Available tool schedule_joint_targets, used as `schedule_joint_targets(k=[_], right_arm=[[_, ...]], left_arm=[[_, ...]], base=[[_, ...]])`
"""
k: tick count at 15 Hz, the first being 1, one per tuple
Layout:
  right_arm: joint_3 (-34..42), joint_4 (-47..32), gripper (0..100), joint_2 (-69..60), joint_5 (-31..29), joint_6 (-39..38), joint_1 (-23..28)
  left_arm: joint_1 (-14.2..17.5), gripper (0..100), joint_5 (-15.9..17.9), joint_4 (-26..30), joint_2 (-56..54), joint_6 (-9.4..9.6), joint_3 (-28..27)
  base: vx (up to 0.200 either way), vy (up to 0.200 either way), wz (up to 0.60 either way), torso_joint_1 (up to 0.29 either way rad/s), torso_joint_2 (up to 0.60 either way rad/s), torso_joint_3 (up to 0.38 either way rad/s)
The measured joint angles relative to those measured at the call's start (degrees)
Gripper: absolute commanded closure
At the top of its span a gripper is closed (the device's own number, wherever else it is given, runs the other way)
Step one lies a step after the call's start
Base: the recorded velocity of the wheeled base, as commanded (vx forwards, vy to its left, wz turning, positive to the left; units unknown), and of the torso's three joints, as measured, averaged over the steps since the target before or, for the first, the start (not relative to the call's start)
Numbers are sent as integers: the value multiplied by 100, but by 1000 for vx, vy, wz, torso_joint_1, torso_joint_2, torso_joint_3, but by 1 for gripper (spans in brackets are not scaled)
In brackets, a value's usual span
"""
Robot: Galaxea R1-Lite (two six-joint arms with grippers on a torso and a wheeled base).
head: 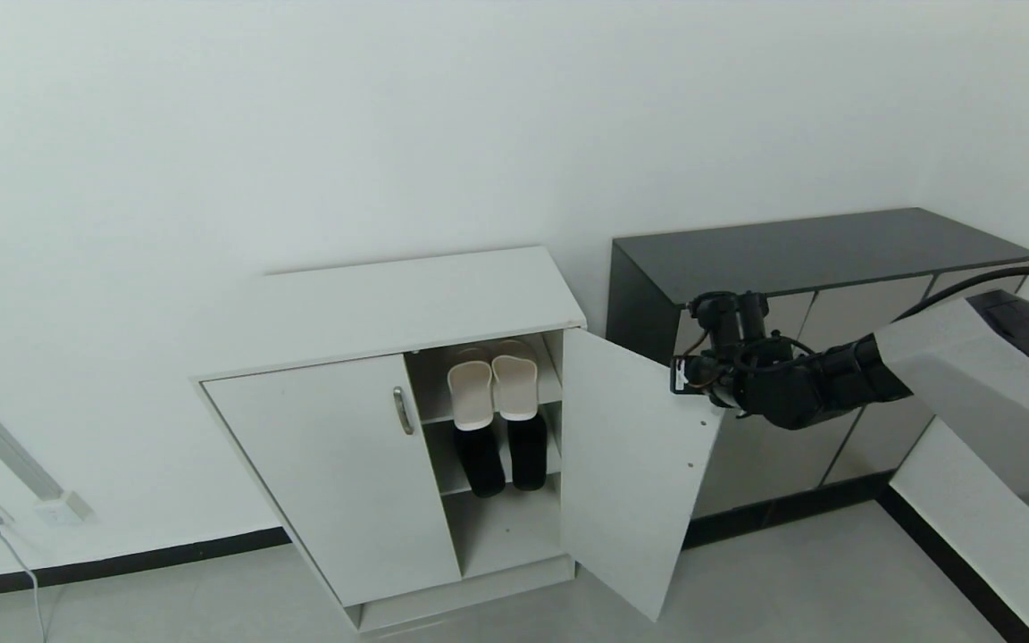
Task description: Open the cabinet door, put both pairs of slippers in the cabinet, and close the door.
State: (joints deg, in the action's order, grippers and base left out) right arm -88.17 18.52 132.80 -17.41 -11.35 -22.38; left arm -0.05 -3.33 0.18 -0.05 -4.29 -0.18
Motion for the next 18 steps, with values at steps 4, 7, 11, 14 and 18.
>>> schedule_joint_targets(k=[4, 7, 11, 14, 18], right_arm=[[1154, 742, 100, -474, -16, 44, -463], [1971, 1304, 100, -909, -13, 82, -912], [2767, 2256, 100, -1293, 22, 624, -1279], [2961, 2439, 100, -1395, 34, 747, -1329], [2996, 2445, 100, -1423, 34, 747, -1339]], left_arm=[[-2, 100, 2, 0, 0, 0, 0], [-2, 100, 2, -2, 0, 0, 0], [-2, 100, 2, 0, 0, 0, 0], [-2, 100, 2, -2, 0, 2, 0], [-2, 100, 0, 0, 0, 0, 0]], base=[[0, 0, 0, 0, 0, 0], [0, 0, 0, 0, 0, 0], [0, 0, 0, 0, 0, 0], [0, 0, 0, 0, 0, 0], [0, 0, 300, 1, 1, 2]])
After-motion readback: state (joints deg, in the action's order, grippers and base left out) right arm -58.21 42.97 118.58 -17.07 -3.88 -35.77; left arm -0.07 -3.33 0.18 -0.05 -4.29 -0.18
